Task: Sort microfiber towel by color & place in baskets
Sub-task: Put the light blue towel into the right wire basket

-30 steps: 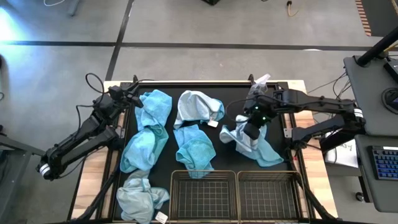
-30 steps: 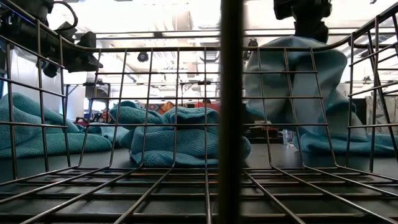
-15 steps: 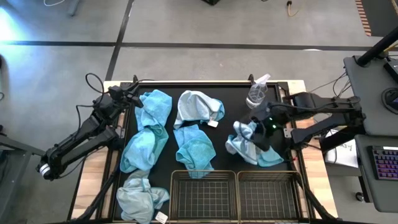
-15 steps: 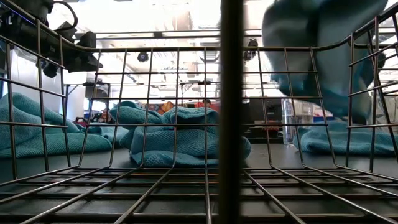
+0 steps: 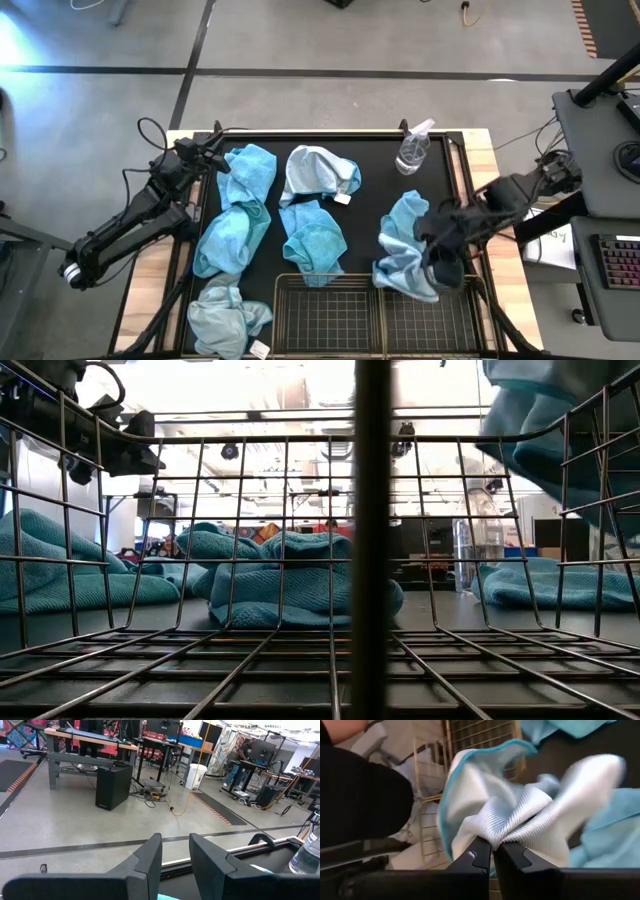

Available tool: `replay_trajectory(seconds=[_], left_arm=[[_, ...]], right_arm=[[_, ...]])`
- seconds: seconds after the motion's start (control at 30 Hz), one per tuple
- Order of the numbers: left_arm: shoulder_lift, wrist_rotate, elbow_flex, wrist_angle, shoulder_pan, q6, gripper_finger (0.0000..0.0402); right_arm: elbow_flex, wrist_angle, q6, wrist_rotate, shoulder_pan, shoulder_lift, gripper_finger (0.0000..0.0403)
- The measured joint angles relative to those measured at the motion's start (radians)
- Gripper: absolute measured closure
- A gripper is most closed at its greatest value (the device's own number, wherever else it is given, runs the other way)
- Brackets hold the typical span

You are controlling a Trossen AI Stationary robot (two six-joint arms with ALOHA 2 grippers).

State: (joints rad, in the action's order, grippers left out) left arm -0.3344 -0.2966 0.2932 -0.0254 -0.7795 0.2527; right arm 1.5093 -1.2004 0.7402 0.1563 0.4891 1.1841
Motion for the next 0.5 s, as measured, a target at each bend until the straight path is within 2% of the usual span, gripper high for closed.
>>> replay_trajectory(seconds=[0.3,0.5], left_arm=[[0.000,0.000,0.000,-0.001,0.000,0.031,0.0318],[0.000,0.000,0.000,-0.001,0.000,0.070,0.0318]], right_arm=[[0.060,0.085,0.117,0.000,0.175,0.063,0.0394],[0.141,0.175,0.106,-0.011,0.273,0.112,0.0394]])
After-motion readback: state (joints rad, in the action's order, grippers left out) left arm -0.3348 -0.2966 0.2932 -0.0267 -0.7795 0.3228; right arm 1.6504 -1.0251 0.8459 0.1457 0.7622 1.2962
